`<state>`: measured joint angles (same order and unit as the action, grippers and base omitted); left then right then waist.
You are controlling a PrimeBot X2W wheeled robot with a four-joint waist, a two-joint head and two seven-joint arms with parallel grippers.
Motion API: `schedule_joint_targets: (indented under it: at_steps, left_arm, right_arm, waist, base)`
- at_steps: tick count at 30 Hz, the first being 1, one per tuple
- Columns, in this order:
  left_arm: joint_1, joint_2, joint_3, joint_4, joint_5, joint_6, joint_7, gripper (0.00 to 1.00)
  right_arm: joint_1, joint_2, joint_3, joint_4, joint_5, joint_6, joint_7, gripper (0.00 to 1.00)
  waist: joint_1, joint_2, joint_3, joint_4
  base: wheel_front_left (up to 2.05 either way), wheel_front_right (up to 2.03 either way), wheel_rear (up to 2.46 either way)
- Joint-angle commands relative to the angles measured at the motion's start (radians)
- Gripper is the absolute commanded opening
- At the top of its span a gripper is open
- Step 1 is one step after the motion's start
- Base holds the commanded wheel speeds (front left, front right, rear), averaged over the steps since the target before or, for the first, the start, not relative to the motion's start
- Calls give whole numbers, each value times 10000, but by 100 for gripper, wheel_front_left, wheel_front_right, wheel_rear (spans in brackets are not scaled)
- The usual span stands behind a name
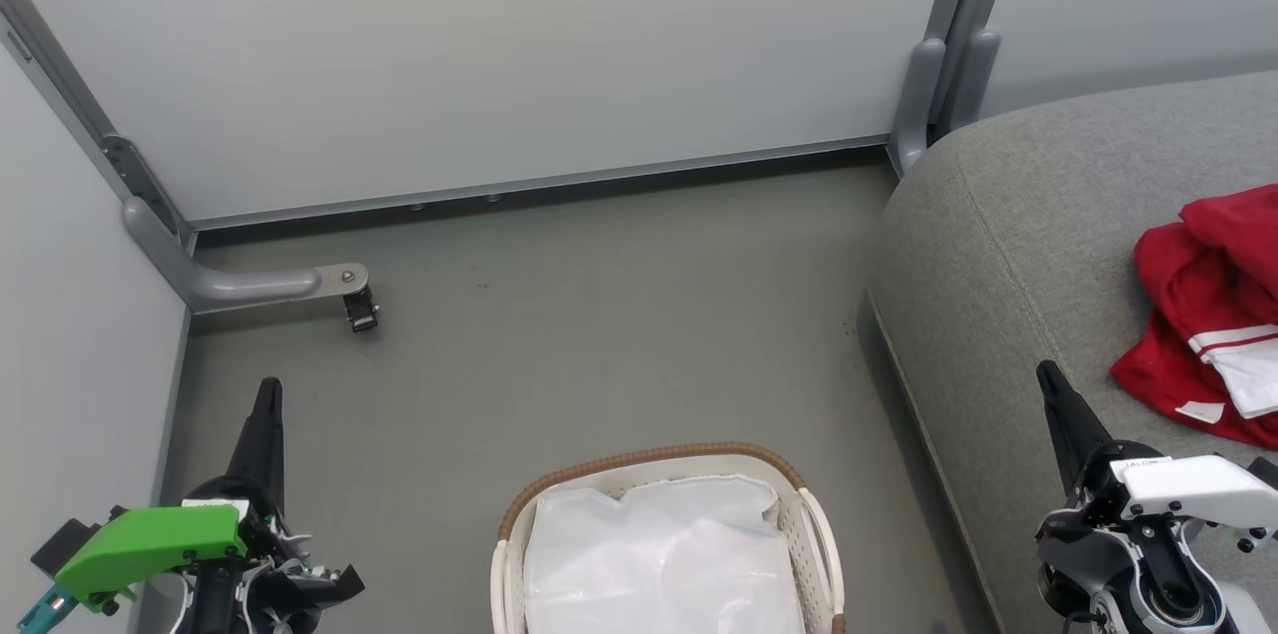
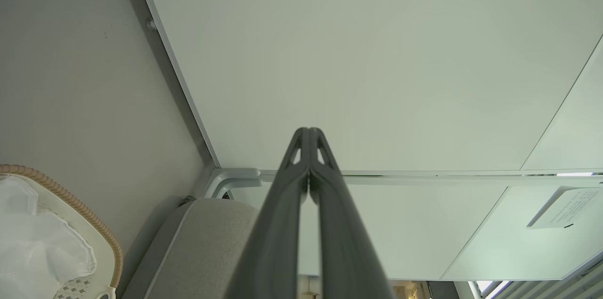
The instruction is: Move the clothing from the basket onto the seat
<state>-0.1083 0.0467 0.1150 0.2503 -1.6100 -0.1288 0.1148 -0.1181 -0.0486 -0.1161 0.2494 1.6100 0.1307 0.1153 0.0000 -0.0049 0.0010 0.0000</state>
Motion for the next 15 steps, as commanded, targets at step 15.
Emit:
schedule_joint_targets:
  at_steps: [15]
  left_arm:
    - [-124,67,15,-28,-39,-44,35,0]
  right_arm:
    - [94,-24,-10,-28,38,0,22,0]
  waist:
    - [0,49,0,0]
  base:
    - [0,0,0]
